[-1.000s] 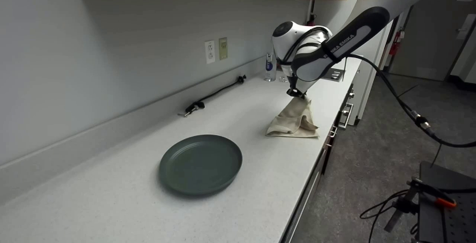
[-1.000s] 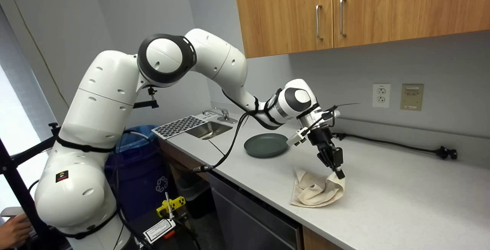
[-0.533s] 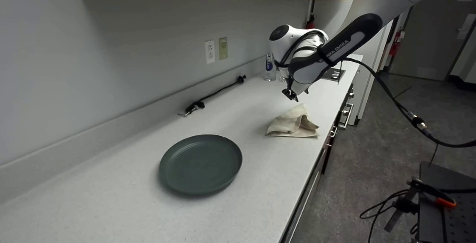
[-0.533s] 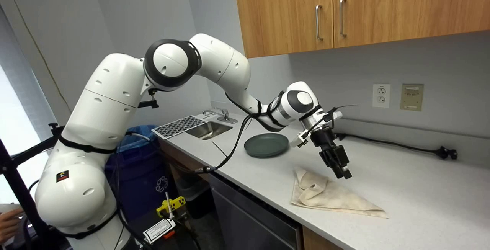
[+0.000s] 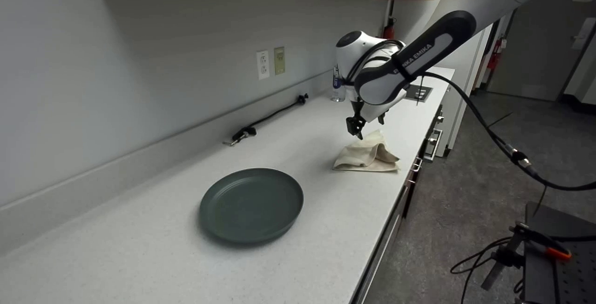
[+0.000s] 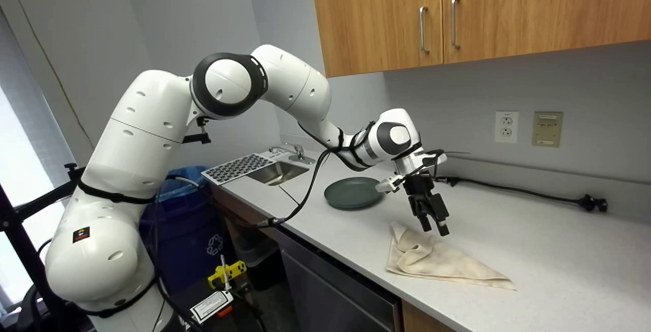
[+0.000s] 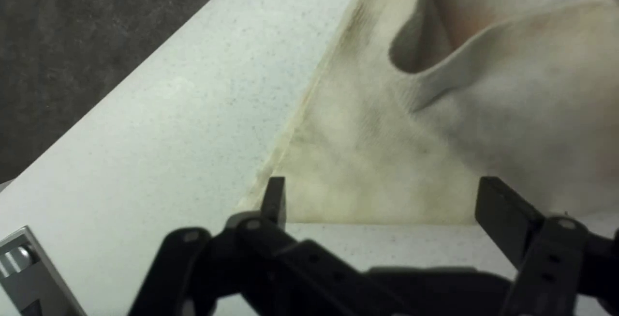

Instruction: Unfold the cloth on the countertop

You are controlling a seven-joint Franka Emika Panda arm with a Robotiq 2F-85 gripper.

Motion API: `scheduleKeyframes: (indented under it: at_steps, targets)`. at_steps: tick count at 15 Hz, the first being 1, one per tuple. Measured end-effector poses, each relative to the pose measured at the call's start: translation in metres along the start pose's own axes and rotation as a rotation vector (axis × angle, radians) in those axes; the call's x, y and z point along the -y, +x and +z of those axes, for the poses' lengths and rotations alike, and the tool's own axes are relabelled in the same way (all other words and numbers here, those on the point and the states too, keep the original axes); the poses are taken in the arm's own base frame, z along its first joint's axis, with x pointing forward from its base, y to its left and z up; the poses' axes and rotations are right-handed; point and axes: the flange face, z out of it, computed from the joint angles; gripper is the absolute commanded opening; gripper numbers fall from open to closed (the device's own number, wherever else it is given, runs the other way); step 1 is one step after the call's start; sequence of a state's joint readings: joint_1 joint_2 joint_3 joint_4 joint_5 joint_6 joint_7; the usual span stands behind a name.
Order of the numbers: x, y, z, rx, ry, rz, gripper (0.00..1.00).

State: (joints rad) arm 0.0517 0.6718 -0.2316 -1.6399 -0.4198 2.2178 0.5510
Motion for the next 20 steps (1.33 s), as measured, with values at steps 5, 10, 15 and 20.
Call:
scheduleKeyframes:
  at_steps: [5,10,15,20]
  targets:
    - [0.009,-0.032,-0.019,0.069,0.086,-0.104,1.0]
    - [-0.008,-0.059,-0.02,0.116,0.098,-0.154,1.0]
    - [-0.022,-0.073,-0.016,0.14,0.103,-0.18,1.0]
    - [-0.021,-0.074,-0.014,0.144,0.102,-0.184,1.0]
